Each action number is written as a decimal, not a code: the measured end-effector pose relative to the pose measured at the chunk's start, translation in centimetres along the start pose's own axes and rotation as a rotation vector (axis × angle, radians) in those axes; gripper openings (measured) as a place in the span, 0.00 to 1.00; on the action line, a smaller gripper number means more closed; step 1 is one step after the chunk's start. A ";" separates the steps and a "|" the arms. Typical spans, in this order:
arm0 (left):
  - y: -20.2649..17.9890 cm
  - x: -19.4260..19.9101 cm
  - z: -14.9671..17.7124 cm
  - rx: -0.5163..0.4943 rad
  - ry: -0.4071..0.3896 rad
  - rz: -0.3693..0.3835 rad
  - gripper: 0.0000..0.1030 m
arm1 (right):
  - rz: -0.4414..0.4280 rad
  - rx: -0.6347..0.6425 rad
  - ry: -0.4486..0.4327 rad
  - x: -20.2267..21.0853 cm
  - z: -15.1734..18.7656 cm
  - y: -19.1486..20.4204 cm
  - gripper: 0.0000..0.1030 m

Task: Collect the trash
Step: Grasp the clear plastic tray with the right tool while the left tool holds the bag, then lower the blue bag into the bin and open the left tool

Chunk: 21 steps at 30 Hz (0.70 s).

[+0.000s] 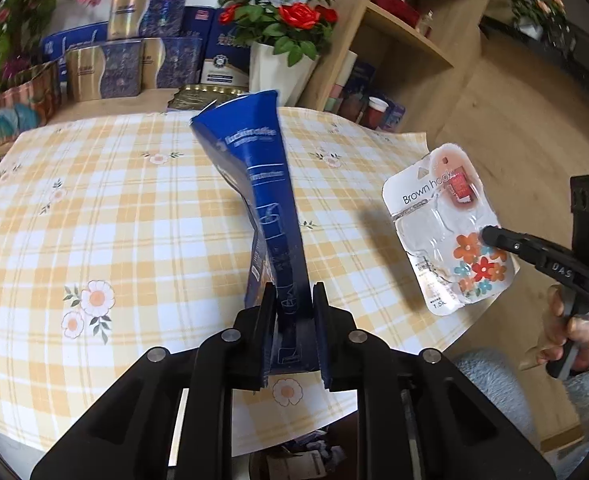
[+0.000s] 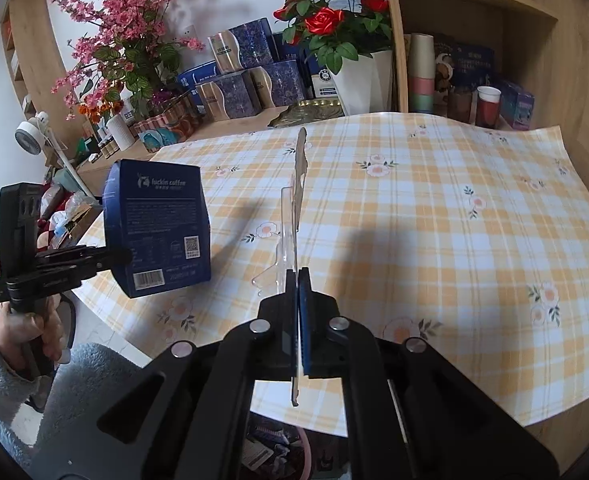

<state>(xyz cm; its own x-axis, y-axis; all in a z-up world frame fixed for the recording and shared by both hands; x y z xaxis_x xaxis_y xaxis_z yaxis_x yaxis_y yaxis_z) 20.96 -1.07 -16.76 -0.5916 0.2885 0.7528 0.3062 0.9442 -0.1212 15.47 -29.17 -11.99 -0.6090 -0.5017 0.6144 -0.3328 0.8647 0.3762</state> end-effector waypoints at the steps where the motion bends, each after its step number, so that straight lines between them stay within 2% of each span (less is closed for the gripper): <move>1: -0.1 -0.2 0.0 -0.002 0.005 0.002 0.19 | 0.000 -0.003 -0.003 0.2 0.2 0.0 0.05; 6: -0.3 -2.4 0.6 0.003 0.055 -0.037 0.18 | 0.012 -0.010 -0.015 1.3 0.8 0.1 0.05; 9: 0.5 -2.7 1.2 0.052 0.062 -0.018 0.17 | 0.014 -0.026 -0.027 2.0 1.2 0.0 0.05; 12: 0.5 -1.3 1.4 0.068 0.043 0.022 0.17 | 0.014 -0.030 -0.044 3.0 1.4 0.2 0.05; 16: -0.6 2.5 1.3 0.004 0.004 0.078 0.16 | 0.012 -0.031 -0.071 4.3 1.2 0.7 0.05; 21: -1.9 6.4 2.4 -0.072 0.021 0.153 0.16 | -0.004 -0.038 -0.110 5.9 1.2 1.8 0.05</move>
<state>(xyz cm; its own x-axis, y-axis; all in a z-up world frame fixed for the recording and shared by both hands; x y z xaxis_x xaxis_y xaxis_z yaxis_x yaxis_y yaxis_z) 14.78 -0.66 -13.22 -0.5188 0.4242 0.7422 0.4443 0.8755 -0.1898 10.37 -30.54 -8.52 -0.6838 -0.4980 0.5333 -0.3098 0.8599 0.4057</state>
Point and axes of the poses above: each gripper's, at about its wrist camera, not at the fingertips, and x roughly against the way its jaws point, y to its left, z to its underside, the point moved 3 cm from there along -x, roughly the way its jaws point, and after that the axes turned 14 degrees about -z, right-handed, at the moved point
